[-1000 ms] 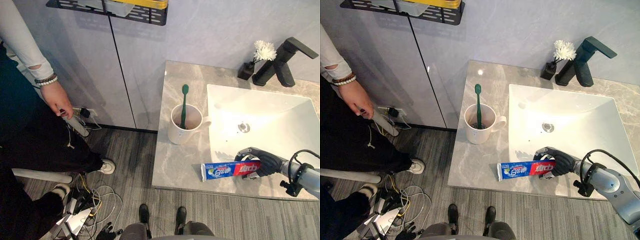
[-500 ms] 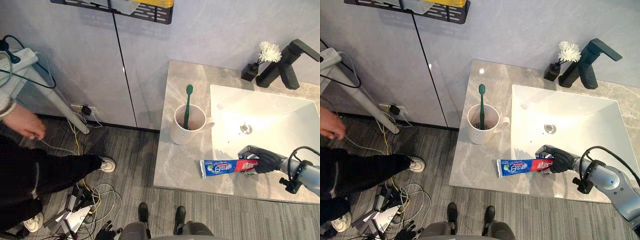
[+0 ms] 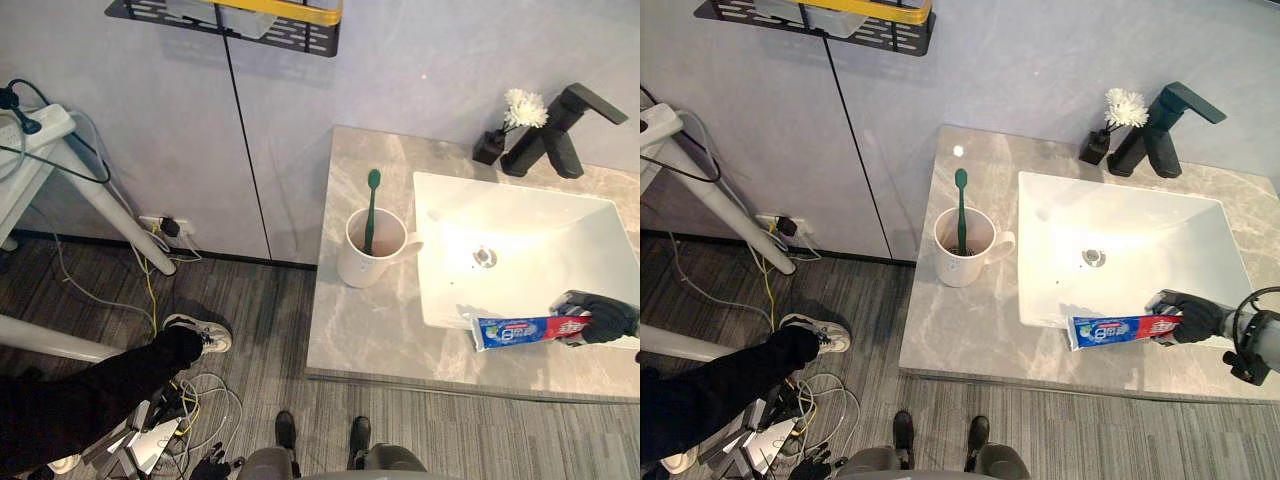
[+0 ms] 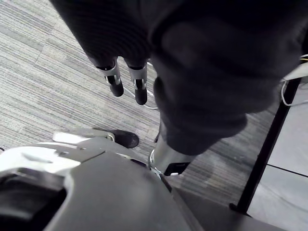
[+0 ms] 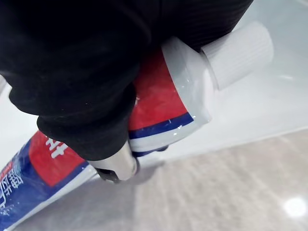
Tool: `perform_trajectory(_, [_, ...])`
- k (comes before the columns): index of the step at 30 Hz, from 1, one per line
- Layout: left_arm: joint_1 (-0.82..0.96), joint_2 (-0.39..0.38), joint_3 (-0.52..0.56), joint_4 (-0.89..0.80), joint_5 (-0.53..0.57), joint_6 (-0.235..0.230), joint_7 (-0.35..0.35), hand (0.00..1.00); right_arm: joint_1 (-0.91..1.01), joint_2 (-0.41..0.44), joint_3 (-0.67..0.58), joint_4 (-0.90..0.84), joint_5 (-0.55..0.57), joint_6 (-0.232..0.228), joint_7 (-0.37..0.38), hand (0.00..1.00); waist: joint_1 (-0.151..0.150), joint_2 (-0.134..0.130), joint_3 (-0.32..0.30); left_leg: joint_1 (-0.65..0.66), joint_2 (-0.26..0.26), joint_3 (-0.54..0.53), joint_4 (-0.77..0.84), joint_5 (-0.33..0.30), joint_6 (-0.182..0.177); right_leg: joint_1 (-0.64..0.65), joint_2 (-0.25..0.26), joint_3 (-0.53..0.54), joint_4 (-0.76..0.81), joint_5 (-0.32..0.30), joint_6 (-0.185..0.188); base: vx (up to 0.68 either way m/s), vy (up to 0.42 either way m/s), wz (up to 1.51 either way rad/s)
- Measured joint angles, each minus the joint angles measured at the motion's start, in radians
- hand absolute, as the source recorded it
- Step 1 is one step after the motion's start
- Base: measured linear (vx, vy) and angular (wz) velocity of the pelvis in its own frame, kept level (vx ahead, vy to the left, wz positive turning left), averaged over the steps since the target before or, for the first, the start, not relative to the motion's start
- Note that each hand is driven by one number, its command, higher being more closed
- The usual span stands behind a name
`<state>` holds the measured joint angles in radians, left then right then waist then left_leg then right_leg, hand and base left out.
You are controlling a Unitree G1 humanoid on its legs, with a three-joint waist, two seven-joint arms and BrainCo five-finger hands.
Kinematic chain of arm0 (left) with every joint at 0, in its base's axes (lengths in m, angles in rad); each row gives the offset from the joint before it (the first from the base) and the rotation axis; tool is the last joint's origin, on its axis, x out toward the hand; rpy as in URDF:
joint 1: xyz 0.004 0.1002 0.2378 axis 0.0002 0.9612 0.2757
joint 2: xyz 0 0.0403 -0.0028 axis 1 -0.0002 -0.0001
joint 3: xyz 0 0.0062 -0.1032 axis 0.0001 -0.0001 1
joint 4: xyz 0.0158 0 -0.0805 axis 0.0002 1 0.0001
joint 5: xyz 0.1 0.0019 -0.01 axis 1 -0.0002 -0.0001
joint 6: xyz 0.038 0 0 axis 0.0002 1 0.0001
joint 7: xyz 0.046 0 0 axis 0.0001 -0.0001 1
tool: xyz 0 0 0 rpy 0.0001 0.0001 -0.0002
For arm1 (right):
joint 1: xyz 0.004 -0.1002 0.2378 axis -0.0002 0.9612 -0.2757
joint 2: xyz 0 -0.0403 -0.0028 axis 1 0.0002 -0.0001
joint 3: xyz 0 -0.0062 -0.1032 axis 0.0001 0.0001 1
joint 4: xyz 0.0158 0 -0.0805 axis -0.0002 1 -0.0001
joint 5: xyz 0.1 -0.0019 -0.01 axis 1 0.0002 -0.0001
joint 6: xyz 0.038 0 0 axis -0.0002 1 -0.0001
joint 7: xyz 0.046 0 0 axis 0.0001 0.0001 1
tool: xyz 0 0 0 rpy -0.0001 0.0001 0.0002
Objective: Organize washtable
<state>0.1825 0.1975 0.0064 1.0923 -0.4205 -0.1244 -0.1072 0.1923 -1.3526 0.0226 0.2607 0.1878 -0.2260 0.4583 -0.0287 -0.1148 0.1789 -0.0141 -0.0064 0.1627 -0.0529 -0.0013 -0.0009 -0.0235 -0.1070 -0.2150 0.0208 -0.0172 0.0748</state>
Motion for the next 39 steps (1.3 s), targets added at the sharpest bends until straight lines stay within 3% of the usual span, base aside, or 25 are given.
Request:
perform_trajectory(5, [0.023,-0.003,0.01,0.004,0.001,0.005,-0.001,0.0,-0.094,0.002,-0.008,0.095,-0.001,0.021,-0.018,1.0,-0.024,0.002,-0.03,0.013,-0.003,0.036,-0.021,0.006,0.004,-0.011,0.001,0.039,-0.006,0.011,0.001,-0.05,0.027,-0.24])
perform_trajectory(8, [0.054,-0.024,0.06,0.007,0.0,0.004,0.0,0.0,-0.233,0.018,-0.121,0.146,0.016,0.038,-0.064,1.0,-0.066,0.011,-0.05,0.02,-0.008,0.039,-0.044,0.019,0.005,-0.015,-0.001,0.045,-0.005,0.013,0.001,-0.04,0.02,-0.05])
perform_trajectory(10, [0.065,-0.043,0.093,0.008,0.001,0.004,0.0,0.0,-0.365,0.047,-0.271,0.142,0.048,0.038,-0.132,1.0,-0.072,0.027,-0.063,0.013,-0.01,0.04,-0.049,0.017,0.005,-0.014,0.0,0.047,-0.008,0.013,0.001,-0.08,0.011,0.01])
perform_trajectory(11, [0.071,-0.056,0.116,0.008,0.001,0.004,0.002,0.0,-0.437,0.08,-0.358,0.116,0.049,0.036,-0.201,1.0,-0.07,0.037,-0.081,0.006,-0.01,0.036,-0.049,0.014,0.008,-0.014,-0.001,0.041,-0.015,0.013,0.001,-0.06,0.005,0.11])
perform_trajectory(13, [0.079,-0.071,0.144,0.003,-0.001,0.001,0.006,0.0,-0.506,0.121,-0.449,0.052,0.054,0.023,-0.294,1.0,-0.065,0.047,-0.099,0.01,-0.011,0.028,-0.049,0.018,0.012,-0.01,-0.002,0.03,-0.023,0.013,0.001,0.01,0.0,0.18])
perform_trajectory(15, [0.083,-0.085,0.206,-0.012,-0.012,-0.004,0.03,0.0,-0.562,0.227,-0.517,-0.102,0.032,-0.023,-0.427,1.0,-0.057,0.049,-0.112,0.013,-0.009,0.004,-0.049,0.024,0.016,0.004,-0.001,0.007,-0.028,0.013,0.001,0.04,-0.018,0.26])
perform_trajectory(16, [0.084,-0.091,0.23,-0.032,-0.025,-0.003,0.038,0.0,-0.559,0.258,-0.527,-0.143,0.023,-0.033,-0.447,1.0,-0.055,0.05,-0.122,0.009,-0.009,-0.002,-0.049,0.025,0.016,0.005,-0.001,-0.001,-0.031,0.013,0.001,0.04,-0.017,0.31])
perform_trajectory(18, [0.114,-0.158,0.354,-0.239,-0.117,-0.013,0.087,0.0,-0.495,0.393,-0.543,-0.311,-0.06,-0.051,-0.498,1.0,-0.036,0.045,-0.137,0.008,-0.012,-0.029,-0.049,0.032,0.018,0.023,-0.002,-0.029,-0.046,0.013,0.0,0.04,-0.013,0.36])
perform_trajectory(21, [0.117,-0.2,0.48,-0.58,-0.157,-0.045,0.135,0.0,-0.385,0.536,-0.531,-0.453,-0.135,-0.06,-0.495,1.0,0.0,0.048,-0.158,-0.013,-0.015,-0.074,-0.049,0.036,0.014,0.028,-0.002,-0.073,-0.053,0.012,-0.002,0.02,-0.015,0.45])
perform_trajectory(23, [0.116,-0.194,0.564,-0.806,-0.155,-0.08,0.162,0.0,-0.367,0.633,-0.51,-0.496,-0.151,-0.064,-0.487,1.0,0.02,0.053,-0.162,-0.014,-0.016,-0.093,-0.049,0.042,0.011,0.039,-0.002,-0.095,-0.057,0.01,-0.003,0.02,-0.015,0.39])
perform_trajectory(25, [0.108,-0.155,0.627,-1.027,-0.132,-0.125,0.189,0.0,-0.351,0.711,-0.474,-0.524,-0.143,-0.07,-0.469,1.0,0.041,0.077,-0.176,-0.016,-0.022,-0.126,-0.049,0.05,0.018,0.052,-0.002,-0.127,-0.058,0.01,-0.003,0.03,-0.007,0.38])
perform_trajectory(29, [0.075,-0.048,0.537,-1.27,-0.12,-0.127,0.182,0.0,-0.351,0.792,-0.315,-0.524,-0.106,-0.068,-0.448,1.0,0.062,0.105,-0.194,-0.015,-0.031,-0.179,-0.049,0.061,0.016,0.08,-0.007,-0.182,-0.058,0.01,-0.003,0.01,0.006,0.51])
perform_trajectory(32, [-0.043,0.074,0.321,-1.377,-0.215,-0.126,0.108,0.0,-0.38,0.808,-0.151,-0.521,-0.099,-0.04,-0.427,1.0,0.102,0.104,-0.194,-0.019,-0.039,-0.217,-0.049,0.073,0.014,0.093,-0.016,-0.22,-0.055,0.003,-0.001,-0.04,0.009,0.41])
perform_trajectory(35, [-0.166,0.17,0.119,-1.458,-0.307,-0.121,0.06,0.0,-0.455,0.839,-0.034,-0.52,-0.096,-0.035,-0.407,1.0,0.1,0.104,-0.193,-0.022,-0.046,-0.238,-0.049,0.084,0.021,0.093,-0.021,-0.235,-0.034,-0.011,0.005,-0.05,0.013,0.26])
perform_trajectory(39, [-0.266,0.254,-0.014,-1.478,-0.393,-0.112,0.016,0.0,-0.5,0.838,-0.004,-0.518,-0.074,-0.031,-0.394,1.0,0.098,0.104,-0.193,-0.018,-0.047,-0.23,-0.049,0.089,0.022,0.089,-0.023,-0.227,-0.022,-0.011,0.004,-0.04,0.014,-0.05])
